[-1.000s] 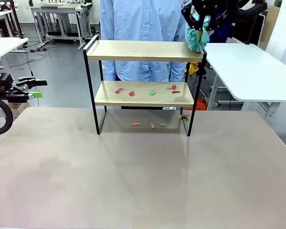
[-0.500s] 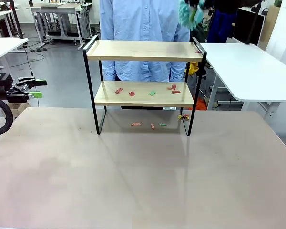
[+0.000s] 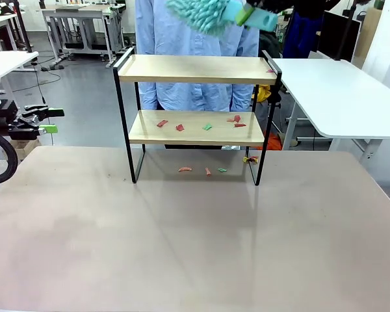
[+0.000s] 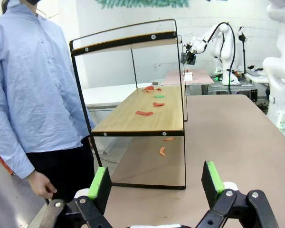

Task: Clean the shelf.
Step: Clean the specific section of the Shelf indicated by the human with the Duster.

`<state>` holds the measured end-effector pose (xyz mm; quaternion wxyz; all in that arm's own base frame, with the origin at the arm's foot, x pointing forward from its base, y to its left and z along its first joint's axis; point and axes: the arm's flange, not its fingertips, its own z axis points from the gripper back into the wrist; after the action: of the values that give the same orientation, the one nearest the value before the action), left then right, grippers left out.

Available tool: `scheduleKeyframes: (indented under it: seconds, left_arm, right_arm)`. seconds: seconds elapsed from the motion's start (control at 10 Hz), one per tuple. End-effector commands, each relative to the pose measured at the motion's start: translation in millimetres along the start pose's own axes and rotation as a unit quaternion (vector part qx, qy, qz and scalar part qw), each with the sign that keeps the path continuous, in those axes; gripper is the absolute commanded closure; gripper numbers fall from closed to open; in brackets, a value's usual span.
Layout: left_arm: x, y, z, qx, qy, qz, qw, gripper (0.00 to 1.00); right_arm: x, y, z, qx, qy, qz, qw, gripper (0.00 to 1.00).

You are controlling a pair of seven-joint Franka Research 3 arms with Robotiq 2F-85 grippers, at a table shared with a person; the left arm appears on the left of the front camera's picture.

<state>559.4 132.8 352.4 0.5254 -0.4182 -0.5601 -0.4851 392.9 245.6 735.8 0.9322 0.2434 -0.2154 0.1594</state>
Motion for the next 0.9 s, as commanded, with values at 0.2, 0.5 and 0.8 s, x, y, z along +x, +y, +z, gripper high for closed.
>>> scheduleKeyframes:
  seconds: [0.2,0.5,0.8]
  left_arm:
    - [2,-2,-1,0.001,-0.002,-0.006,1.0,0.0]
    - [2,-2,-1,0.001,-0.002,-0.006,1.0,0.0]
    - [2,-2,-1,0.001,-0.002,-0.006,1.0,0.0]
  right_arm:
    - [-32,-14,9,0.037,0.123,0.206,0.97,0.87]
    - [-66,-15,-8,0.022,0.214,0.299,0.93,0.87]
    - [-95,-41,-37,-0.021,0.276,0.338,0.9,0.87]
